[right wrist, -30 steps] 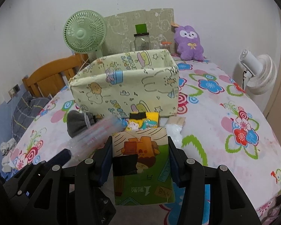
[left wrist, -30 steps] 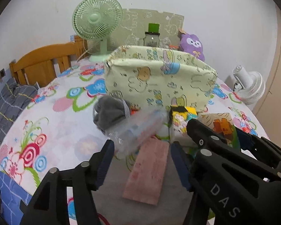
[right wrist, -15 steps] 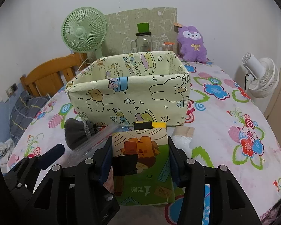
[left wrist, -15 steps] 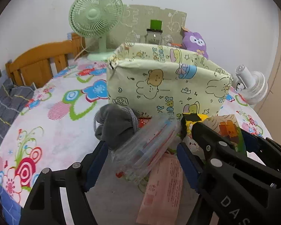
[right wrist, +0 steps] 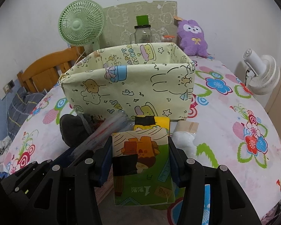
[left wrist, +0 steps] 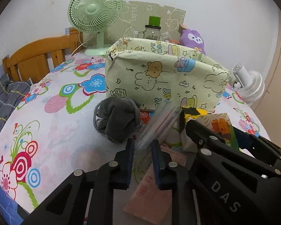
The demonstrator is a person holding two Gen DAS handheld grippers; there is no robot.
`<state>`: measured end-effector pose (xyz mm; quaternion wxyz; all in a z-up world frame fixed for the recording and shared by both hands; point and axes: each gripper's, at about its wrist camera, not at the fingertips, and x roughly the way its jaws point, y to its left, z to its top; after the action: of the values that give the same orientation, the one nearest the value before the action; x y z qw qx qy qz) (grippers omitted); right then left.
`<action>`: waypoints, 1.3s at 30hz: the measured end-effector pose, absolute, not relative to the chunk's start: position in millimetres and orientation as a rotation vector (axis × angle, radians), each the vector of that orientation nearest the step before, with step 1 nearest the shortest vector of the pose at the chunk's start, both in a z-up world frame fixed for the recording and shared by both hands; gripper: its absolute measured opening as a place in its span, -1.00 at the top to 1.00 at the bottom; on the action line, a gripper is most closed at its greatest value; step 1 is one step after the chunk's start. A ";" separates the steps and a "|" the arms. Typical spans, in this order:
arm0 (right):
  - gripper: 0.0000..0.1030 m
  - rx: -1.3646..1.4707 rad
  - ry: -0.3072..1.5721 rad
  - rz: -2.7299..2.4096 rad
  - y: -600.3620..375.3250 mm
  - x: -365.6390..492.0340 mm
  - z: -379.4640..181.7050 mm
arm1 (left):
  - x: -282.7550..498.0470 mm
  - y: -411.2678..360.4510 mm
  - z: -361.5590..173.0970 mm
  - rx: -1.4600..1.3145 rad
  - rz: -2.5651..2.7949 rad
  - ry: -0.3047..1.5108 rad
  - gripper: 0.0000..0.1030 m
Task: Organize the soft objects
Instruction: 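Carry the clear bag with the left tool while the right tool carries the green box over the yellow box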
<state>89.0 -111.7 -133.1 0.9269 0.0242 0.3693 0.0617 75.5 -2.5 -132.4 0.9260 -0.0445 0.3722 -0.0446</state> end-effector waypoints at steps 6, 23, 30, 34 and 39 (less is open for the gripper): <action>-0.08 0.066 0.735 0.129 -118.4 78.1 -124.0 | 62.6 -8.1 -120.7 -0.088 -0.091 0.736 0.75; -0.08 0.108 0.624 0.135 -136.2 46.9 -68.9 | 36.9 -21.0 -65.5 -0.084 -0.084 0.637 0.76; -0.08 0.111 0.586 0.137 -138.9 42.1 -40.8 | 35.3 -24.5 -39.9 -0.085 -0.086 0.605 0.76; -0.08 0.114 0.570 0.140 -141.2 42.8 -28.7 | 35.3 -27.5 -28.4 -0.078 -0.087 0.589 0.76; -0.08 0.115 0.550 0.140 -144.2 43.9 -13.5 | 37.1 -31.3 -14.5 -0.066 -0.091 0.569 0.76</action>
<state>43.9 -144.2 -13.5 0.9584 0.0567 0.2710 0.0690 37.1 -31.3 -14.5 0.9583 -0.0327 0.2803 -0.0449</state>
